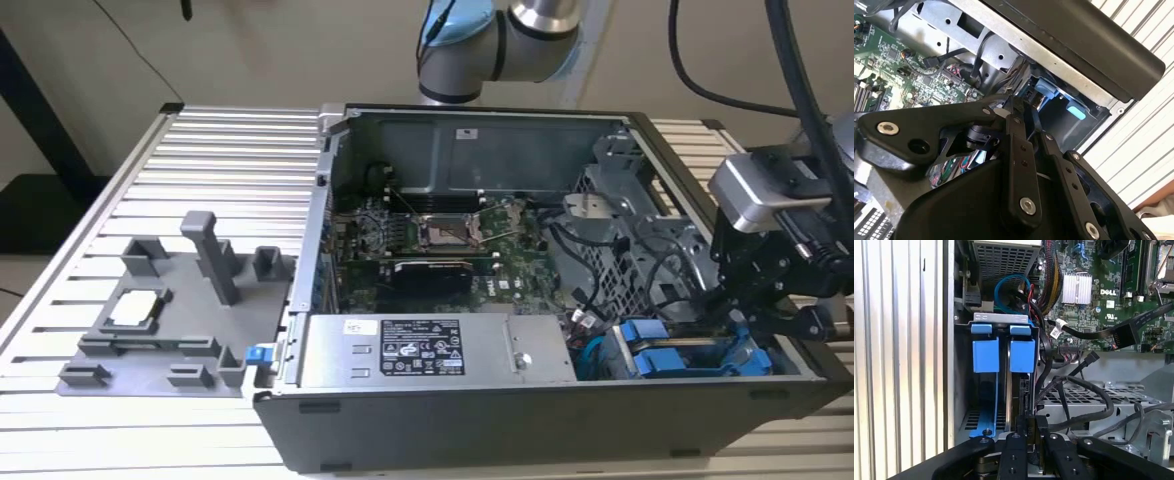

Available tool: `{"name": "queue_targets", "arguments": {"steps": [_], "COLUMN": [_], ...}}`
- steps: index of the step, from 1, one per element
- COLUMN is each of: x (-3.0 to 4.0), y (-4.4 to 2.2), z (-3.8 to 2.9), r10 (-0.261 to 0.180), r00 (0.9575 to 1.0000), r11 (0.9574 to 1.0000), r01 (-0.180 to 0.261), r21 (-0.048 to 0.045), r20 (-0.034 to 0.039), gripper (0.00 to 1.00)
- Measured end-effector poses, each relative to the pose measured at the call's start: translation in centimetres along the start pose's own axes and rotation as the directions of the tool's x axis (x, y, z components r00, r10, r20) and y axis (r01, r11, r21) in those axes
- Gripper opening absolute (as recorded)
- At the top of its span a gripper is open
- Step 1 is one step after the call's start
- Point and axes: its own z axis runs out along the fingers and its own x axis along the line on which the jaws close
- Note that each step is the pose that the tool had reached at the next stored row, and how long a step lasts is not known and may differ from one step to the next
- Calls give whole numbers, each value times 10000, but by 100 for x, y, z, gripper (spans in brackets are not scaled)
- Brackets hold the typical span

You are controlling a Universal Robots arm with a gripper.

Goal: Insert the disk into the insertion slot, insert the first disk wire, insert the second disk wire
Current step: 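Insert the first disk wire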

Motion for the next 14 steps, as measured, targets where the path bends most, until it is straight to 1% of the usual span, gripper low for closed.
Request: {"name": "queue_targets", "arguments": {"steps": [14], "x": [7], "y": [-7], "z": [29], "r10": [0], "r00": [10000], "r11": [10000], "r01": [0], "r21": [0], "r20": [1], "gripper": [19]}}
